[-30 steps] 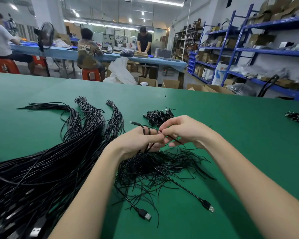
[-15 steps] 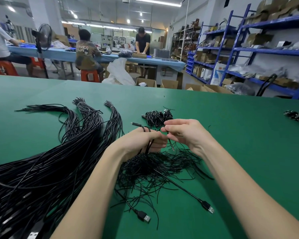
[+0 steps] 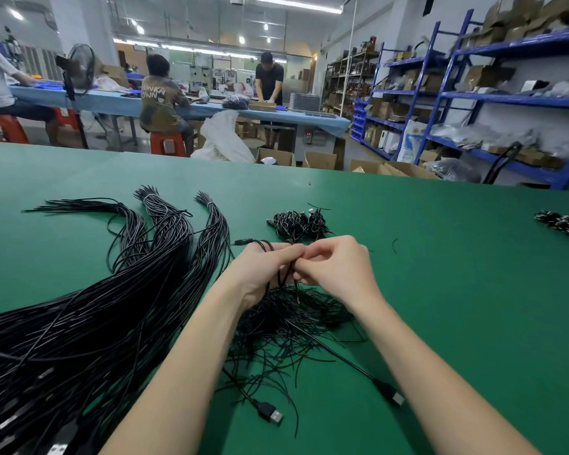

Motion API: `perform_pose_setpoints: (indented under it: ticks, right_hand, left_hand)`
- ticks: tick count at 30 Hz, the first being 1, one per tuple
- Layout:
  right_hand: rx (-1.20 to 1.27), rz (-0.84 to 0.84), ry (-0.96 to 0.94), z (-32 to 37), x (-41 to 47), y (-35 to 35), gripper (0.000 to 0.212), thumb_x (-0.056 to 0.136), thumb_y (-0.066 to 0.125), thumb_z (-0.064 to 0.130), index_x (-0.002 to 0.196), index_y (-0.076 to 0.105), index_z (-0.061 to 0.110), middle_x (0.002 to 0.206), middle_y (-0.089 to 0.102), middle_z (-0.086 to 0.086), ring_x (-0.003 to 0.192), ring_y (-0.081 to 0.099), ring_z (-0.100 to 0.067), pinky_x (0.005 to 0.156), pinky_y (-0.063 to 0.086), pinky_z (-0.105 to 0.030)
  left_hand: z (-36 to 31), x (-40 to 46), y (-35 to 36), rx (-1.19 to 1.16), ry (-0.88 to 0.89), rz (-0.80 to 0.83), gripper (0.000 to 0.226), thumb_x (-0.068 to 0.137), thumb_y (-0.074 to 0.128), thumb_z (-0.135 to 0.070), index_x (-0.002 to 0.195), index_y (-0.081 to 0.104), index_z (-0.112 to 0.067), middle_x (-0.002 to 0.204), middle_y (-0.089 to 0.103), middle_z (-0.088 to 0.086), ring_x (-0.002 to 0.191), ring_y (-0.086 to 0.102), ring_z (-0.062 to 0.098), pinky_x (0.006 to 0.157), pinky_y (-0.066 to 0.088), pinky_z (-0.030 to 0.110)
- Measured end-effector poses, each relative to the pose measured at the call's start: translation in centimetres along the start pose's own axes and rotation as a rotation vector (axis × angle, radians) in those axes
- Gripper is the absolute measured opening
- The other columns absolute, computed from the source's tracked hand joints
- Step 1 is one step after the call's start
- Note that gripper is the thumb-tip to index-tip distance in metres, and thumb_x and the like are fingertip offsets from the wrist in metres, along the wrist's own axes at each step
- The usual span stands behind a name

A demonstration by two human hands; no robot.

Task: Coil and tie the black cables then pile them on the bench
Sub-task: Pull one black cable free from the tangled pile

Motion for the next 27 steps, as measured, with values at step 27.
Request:
perform_pose_setpoints:
  ticks: [27]
  right_hand:
    - [-0.173,0.377,-0.262,1.2,3.7,-3.1,0.021,0.093,0.069,0.049,0.083,0.077,0.032,0.079,0.075,0.004,0.071,0.063,-0.006,0.067,0.055,-0.03]
  left_hand:
    - [-0.1,-1.1,1.3,-0.021,-0.015,0.339,0.022,0.103,0.05,-0.01,0.082,0.056,-0.01,0.066,0.033,0.001,0.064,0.047,0.017,0.068,0.051,0.029]
Point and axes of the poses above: each hand's wrist, its own x-axis towards the middle knuckle, its own y-axis out of the palm, z = x × y, the point moved 2 cm from there along x, towards the middle knuckle
